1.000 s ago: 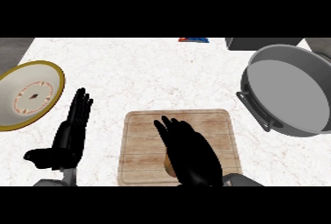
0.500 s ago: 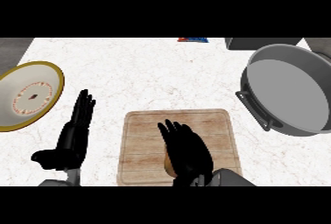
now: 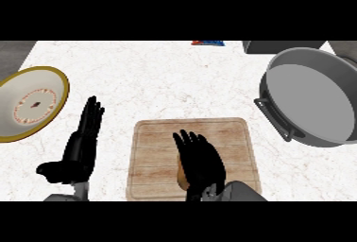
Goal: Pick the pear from the cutting board and place it in the pot
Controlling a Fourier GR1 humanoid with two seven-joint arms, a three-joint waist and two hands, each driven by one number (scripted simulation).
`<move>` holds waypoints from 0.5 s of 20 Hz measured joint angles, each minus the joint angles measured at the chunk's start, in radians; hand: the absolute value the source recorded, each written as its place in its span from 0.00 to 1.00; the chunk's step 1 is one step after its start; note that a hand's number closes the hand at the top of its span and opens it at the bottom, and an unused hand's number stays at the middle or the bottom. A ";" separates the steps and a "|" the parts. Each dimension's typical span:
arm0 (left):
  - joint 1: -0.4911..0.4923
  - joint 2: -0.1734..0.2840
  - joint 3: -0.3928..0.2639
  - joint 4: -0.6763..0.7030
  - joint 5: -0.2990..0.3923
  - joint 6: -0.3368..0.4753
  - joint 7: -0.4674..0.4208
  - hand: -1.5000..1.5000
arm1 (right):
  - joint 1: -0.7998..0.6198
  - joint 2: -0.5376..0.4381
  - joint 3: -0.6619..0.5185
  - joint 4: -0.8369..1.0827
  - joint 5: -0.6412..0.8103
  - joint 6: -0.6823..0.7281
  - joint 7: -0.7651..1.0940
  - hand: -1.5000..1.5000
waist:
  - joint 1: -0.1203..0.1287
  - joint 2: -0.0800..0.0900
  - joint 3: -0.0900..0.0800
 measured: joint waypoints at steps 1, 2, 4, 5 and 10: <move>0.005 0.004 0.007 -0.001 0.002 -0.011 -0.001 0.50 | -0.002 0.016 -0.008 0.022 0.015 0.003 -0.008 0.00 | 0.000 0.000 0.000; -0.005 0.004 0.017 0.009 0.001 -0.016 0.000 0.50 | 0.005 0.025 -0.011 0.031 0.029 0.008 -0.011 0.00 | 0.000 0.000 0.000; 0.009 0.009 0.028 -0.010 0.004 -0.032 0.002 0.50 | 0.017 0.038 -0.029 0.056 0.053 0.014 -0.034 0.00 | 0.001 0.000 0.000; 0.001 -0.001 0.027 -0.005 -0.004 -0.028 0.006 0.50 | 0.034 0.048 -0.023 0.043 0.065 0.017 -0.032 0.00 | 0.000 0.000 0.000; 0.014 -0.011 0.032 -0.022 -0.016 -0.033 0.015 0.50 | 0.014 0.050 -0.032 0.093 0.151 -0.002 -0.116 1.00 | 0.001 -0.001 0.000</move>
